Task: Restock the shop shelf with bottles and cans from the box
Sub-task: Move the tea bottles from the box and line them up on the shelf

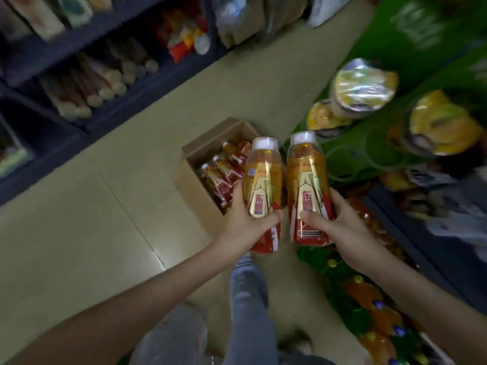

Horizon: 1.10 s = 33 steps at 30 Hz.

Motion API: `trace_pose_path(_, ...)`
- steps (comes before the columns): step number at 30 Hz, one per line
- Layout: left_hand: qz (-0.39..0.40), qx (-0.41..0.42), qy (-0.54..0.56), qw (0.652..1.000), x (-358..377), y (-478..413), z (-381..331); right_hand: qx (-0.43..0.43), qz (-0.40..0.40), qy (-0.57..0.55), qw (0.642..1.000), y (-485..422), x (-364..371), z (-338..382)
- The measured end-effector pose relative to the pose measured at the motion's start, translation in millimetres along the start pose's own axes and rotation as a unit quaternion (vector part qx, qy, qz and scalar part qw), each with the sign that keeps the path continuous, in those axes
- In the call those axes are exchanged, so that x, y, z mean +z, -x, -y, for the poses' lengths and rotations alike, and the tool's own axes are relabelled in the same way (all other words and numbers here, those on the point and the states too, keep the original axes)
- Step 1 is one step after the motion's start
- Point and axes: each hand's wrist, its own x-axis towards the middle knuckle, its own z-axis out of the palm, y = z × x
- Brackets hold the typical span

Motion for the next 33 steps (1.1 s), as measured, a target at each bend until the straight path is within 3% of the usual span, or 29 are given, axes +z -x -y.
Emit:
trace_pose_path(5,0.029,0.101,-0.056,0.993,87,89,-39,-0.119,-0.083,-0.031,0.989,122,-58,-20)
trace_pose_path(10,0.114,0.192,-0.086,0.971,195,202,-61,-0.220,-0.159,-0.059,0.961,267,-143,-61)
trace_pose_path(18,0.203,0.390,-0.139,0.887,331,340,-143,-0.337,-0.304,-0.077,0.888,461,-250,-60)
trace_pose_path(26,0.237,0.503,-0.115,0.823,404,402,-218,-0.408,-0.367,-0.112,0.828,557,-315,-28)
trace_pose_path(33,0.177,0.552,-0.063,0.813,407,394,-280,-0.476,-0.351,-0.078,0.802,578,-347,43)
